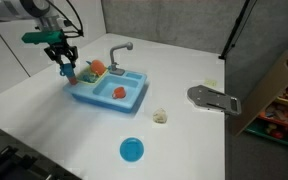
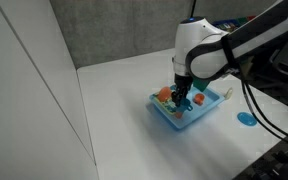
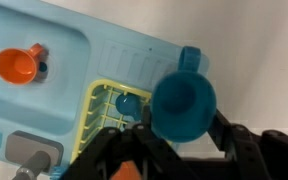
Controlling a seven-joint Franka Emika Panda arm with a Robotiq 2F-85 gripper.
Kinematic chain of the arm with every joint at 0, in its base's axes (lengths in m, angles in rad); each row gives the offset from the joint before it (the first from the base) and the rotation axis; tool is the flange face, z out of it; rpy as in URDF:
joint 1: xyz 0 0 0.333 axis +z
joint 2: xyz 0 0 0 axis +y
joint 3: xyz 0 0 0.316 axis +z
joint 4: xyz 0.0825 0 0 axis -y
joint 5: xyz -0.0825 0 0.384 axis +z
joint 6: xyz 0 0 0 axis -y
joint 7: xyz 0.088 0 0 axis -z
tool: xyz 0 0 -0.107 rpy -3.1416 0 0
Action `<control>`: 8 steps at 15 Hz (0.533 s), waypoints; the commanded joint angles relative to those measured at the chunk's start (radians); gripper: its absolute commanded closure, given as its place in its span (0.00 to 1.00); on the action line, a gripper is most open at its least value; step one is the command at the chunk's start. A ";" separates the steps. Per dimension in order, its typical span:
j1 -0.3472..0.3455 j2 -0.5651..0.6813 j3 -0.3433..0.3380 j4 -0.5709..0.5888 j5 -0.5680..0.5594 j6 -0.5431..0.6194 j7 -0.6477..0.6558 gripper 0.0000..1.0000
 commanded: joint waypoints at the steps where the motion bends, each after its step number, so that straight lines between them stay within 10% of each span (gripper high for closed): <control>1: 0.007 0.003 -0.007 0.009 -0.024 0.001 0.027 0.68; 5: 0.007 0.004 -0.007 0.008 -0.023 0.001 0.025 0.68; 8: 0.006 0.002 -0.006 0.007 -0.022 0.001 0.024 0.47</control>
